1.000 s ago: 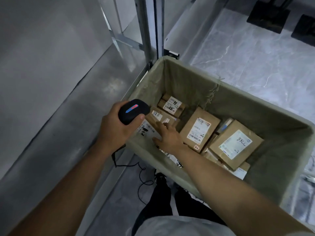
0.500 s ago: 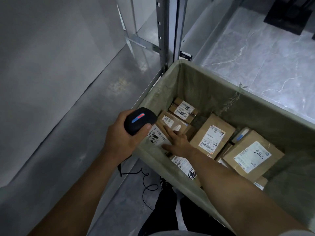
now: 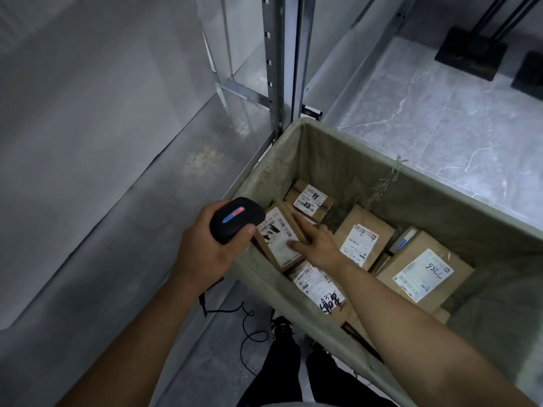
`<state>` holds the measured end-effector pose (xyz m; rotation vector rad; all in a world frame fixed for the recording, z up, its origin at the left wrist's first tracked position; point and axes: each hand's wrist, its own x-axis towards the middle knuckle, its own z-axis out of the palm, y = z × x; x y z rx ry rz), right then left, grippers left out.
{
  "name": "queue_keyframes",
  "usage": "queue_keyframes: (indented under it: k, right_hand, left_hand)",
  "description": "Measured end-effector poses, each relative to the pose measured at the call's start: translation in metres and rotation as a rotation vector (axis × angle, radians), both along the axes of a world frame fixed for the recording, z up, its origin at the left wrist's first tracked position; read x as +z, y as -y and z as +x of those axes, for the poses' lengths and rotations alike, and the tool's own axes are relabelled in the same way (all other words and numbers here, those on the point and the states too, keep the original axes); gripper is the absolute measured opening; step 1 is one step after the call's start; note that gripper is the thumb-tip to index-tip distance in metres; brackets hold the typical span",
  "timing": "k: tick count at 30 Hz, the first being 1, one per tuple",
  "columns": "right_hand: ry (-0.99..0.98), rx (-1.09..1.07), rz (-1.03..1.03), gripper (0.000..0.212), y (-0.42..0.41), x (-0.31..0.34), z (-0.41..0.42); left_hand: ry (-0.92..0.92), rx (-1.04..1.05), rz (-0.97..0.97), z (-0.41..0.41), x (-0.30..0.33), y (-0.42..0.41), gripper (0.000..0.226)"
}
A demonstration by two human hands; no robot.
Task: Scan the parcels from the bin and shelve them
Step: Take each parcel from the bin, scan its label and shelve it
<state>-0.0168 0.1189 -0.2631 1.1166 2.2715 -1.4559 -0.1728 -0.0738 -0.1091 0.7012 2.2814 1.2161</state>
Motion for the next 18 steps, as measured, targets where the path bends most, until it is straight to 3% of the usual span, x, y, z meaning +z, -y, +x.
queue_keyframes:
  k: [9, 14, 18]
  right_hand:
    - [-0.185, -0.311, -0.038, 0.087, -0.045, 0.021, 0.028]
    - [-0.220, -0.299, -0.005, 0.087, -0.054, 0.064, 0.034]
    - [-0.228, -0.238, 0.056, 0.081, -0.059, 0.106, 0.031]
  left_hand:
    - [-0.025, -0.013, 0.087, 0.003, 0.014, -0.005, 0.063]
    - [-0.108, -0.073, 0.120, 0.005, 0.037, -0.013, 0.050]
    - [-0.130, -0.131, 0.144, 0.007, 0.056, -0.016, 0.054]
